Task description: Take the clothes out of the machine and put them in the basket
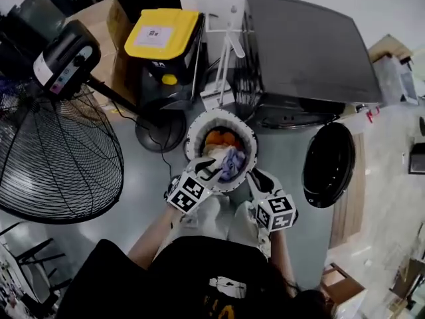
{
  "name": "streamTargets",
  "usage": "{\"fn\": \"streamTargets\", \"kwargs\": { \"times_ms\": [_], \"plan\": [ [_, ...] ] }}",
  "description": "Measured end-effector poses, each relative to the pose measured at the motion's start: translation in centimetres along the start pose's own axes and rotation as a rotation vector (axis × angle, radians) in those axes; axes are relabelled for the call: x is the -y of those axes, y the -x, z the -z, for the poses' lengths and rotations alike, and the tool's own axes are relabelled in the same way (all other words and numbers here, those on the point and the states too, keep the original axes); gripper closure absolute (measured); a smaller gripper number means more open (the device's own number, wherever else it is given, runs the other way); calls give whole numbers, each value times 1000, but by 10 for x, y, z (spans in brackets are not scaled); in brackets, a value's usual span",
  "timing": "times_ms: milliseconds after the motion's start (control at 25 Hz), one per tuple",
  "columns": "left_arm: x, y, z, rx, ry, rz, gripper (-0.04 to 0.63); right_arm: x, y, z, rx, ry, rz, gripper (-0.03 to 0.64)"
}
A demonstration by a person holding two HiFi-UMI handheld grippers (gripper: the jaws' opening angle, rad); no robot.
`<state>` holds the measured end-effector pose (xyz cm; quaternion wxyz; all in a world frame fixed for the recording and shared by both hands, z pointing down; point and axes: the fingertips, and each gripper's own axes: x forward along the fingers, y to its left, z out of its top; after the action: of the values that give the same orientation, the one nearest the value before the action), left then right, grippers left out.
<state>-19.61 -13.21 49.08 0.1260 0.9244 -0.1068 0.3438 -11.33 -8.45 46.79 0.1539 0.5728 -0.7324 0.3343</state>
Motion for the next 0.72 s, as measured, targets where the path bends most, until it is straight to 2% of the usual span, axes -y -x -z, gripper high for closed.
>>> {"fn": "streamTargets", "kwargs": {
  "times_ms": [160, 280, 520, 720],
  "plan": [
    [7, 8, -10, 5, -63, 22, 488, -13, 23, -2, -5, 20, -10, 530],
    [8, 14, -17, 5, -92, 11, 495, -20, 37, 1, -10, 21, -16, 535],
    [29, 23, -40, 48, -113, -12, 511, -24, 73, -3, 38, 30, -19, 541],
    [67, 35, -64, 114, -104, -39, 512, -16, 108, -8, 102, 46, -6, 548]
  ]
}}
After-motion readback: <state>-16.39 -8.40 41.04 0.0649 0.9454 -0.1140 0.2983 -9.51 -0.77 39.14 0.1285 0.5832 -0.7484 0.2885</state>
